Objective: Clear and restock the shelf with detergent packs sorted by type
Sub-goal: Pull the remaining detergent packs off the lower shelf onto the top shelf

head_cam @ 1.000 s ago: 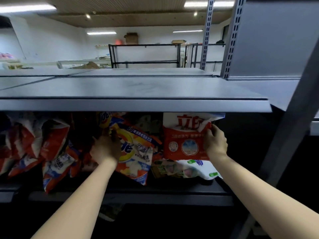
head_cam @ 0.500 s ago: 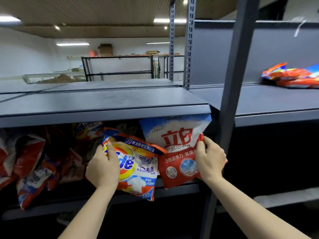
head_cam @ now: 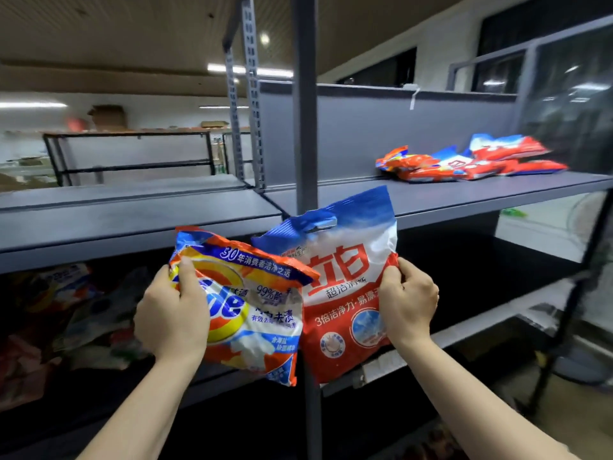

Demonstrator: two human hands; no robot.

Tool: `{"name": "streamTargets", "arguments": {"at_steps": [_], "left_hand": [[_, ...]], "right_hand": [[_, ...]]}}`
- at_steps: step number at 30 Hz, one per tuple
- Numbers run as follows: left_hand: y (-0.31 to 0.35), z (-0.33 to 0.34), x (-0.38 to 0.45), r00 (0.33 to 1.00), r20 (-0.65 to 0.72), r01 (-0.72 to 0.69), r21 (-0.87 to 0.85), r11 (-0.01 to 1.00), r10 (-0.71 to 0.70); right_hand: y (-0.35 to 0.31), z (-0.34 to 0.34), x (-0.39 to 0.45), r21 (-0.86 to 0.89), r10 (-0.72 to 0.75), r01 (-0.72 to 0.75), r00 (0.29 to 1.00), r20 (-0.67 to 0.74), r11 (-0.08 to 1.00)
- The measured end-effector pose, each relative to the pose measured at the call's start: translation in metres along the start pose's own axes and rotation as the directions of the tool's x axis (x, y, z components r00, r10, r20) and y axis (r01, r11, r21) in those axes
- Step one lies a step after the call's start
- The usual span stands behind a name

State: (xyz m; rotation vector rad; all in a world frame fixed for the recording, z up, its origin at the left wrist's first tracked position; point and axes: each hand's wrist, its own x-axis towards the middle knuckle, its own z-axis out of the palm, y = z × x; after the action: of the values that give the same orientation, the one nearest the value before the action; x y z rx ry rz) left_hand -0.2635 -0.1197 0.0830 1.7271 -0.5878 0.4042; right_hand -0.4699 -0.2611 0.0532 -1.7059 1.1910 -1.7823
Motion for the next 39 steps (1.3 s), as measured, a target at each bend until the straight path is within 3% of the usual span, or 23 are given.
{"name": "streamTargets", "arguments": {"at_steps": [12,21,30,39], "left_hand": [[0.15,0.139,-0.072,0.999,0.003,-0.039,-0.105,0.994,0.039],[0.255,0.275,-0.103,0.997,0.02,0.082,-0.151,0.985,-0.08],[0.315,0.367,-0.073,0.982,-0.059,0.172,-0.144,0.974,-0.182],[0.343,0.485,-0.039,0.963,-0.068,0.249,-0.152,0.957,-0.261]], "right_hand": [[0.095,-0.131,0.151,-0.1,-0.031,0.005,0.965,-0.259,0.995],[0.186,-0.213,0.3,-0.12,0.004,-0.049,0.937,-0.348,0.992],[0.222,-0.246,0.416,-0.004,0.101,-0.117,0.873,-0.477,0.993],[0.253,-0.229,0.507,0.163,0.169,-0.104,0.869,-0.465,0.981]]}}
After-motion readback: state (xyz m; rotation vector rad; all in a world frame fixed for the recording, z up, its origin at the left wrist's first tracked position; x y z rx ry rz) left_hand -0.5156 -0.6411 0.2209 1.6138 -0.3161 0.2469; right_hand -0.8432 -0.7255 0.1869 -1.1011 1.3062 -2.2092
